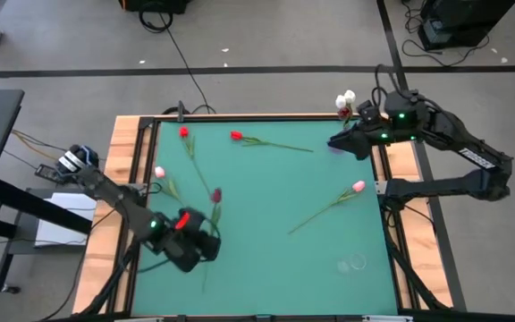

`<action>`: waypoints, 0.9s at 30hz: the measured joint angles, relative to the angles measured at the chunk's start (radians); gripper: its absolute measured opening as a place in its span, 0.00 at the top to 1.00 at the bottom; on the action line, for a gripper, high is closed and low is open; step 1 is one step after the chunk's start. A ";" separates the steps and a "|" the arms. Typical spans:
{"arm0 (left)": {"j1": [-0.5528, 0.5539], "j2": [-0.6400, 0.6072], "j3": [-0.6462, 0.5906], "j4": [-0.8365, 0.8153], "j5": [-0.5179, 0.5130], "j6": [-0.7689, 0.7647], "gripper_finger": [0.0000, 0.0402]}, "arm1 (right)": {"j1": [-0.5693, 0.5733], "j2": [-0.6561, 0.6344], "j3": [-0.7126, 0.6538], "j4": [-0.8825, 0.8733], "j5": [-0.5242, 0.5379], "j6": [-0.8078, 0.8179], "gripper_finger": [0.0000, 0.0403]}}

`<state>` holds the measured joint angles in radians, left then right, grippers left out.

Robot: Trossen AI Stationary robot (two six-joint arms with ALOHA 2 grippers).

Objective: Sort flowers into vase by color
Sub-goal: Put the dark red flower into the violet vase

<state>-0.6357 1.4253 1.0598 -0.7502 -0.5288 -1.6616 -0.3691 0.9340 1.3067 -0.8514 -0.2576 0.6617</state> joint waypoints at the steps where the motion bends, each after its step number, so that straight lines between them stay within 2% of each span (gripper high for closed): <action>1: 0.032 -0.008 0.005 0.022 -0.022 0.073 0.98 | 0.008 0.008 0.000 0.000 0.009 0.001 0.51; 5: 0.167 -0.023 0.006 0.188 0.011 0.411 0.98 | 0.056 0.034 0.000 0.011 0.038 0.011 0.51; 8: 0.271 -0.023 0.006 0.388 0.116 0.703 0.98 | 0.098 0.062 0.000 0.024 0.078 -0.017 0.51; 11: 0.373 -0.024 0.006 0.567 0.219 0.898 0.98 | 0.145 0.095 0.000 0.035 0.117 -0.035 0.51; 15: 0.483 -0.030 0.006 0.704 0.269 1.042 0.98 | 0.220 0.114 0.000 0.063 0.251 -0.036 0.51; 19: 0.576 -0.033 0.008 0.828 0.431 1.140 0.98 | 0.290 0.115 0.000 0.147 0.346 -0.055 0.51; 27: 0.694 -0.033 0.007 1.056 0.728 1.289 0.98 | 0.371 0.198 0.000 0.357 0.349 -0.122 0.51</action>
<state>0.0583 1.3922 1.0672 0.3061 0.1994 -0.3725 0.0018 1.1315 1.3067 -0.4946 0.0913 0.5400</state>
